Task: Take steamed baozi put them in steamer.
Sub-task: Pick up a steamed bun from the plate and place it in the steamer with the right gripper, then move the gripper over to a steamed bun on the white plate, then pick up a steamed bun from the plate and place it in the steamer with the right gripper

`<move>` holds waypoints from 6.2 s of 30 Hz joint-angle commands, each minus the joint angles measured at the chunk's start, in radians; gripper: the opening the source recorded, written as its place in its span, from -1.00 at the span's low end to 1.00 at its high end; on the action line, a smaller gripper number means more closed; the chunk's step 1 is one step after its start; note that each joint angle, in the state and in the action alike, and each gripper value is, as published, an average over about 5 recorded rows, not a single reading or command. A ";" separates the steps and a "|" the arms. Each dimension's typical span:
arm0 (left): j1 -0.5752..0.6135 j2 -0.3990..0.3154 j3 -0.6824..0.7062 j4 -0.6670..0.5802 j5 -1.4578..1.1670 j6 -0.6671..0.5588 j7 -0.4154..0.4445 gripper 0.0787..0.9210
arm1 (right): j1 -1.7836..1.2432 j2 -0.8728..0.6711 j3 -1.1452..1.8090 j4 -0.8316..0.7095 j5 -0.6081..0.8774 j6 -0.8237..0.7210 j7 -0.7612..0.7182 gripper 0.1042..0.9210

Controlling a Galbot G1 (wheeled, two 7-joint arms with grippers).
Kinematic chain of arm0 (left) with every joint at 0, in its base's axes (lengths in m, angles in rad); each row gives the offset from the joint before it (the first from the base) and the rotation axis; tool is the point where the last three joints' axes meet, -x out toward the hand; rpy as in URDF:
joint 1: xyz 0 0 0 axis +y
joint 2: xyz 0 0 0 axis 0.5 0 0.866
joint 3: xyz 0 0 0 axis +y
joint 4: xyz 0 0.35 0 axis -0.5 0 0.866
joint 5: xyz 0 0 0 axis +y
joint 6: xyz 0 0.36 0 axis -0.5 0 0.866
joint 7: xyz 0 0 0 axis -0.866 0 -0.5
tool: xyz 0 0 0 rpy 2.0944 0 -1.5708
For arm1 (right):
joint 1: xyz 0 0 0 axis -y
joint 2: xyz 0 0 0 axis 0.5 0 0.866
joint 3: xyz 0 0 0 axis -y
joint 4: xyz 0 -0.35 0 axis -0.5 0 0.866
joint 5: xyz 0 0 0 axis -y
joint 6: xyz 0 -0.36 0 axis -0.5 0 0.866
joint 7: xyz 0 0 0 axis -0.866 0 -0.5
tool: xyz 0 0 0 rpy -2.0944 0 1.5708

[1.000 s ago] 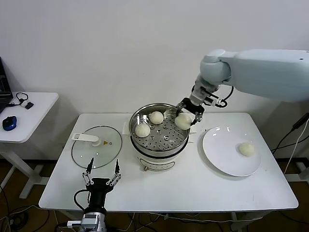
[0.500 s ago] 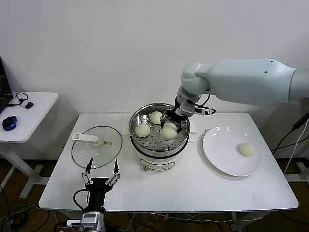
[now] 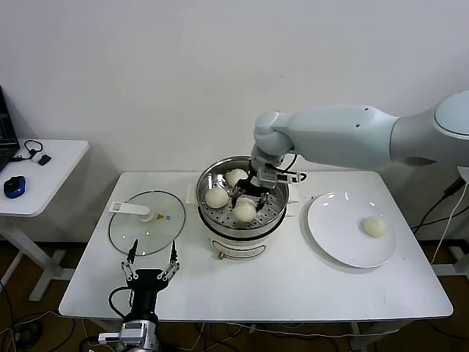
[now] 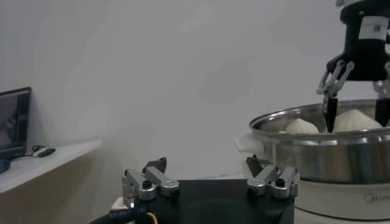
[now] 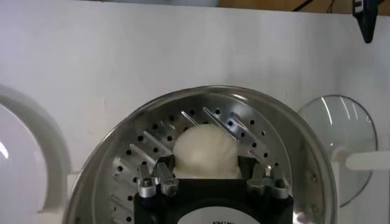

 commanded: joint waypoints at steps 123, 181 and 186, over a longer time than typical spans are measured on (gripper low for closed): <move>0.039 -0.049 0.007 0.030 0.043 -0.007 -0.003 0.77 | -0.553 -0.347 0.422 -0.810 0.024 -0.401 -0.329 0.52; 0.014 -0.018 0.001 -0.041 -0.037 0.015 0.021 0.77 | 0.124 -0.057 -0.150 0.045 0.801 -0.911 -0.033 -0.17; 0.014 -0.021 -0.003 -0.036 -0.036 0.013 0.021 0.77 | 0.057 -0.045 -0.130 -0.003 0.766 -0.916 -0.021 -0.10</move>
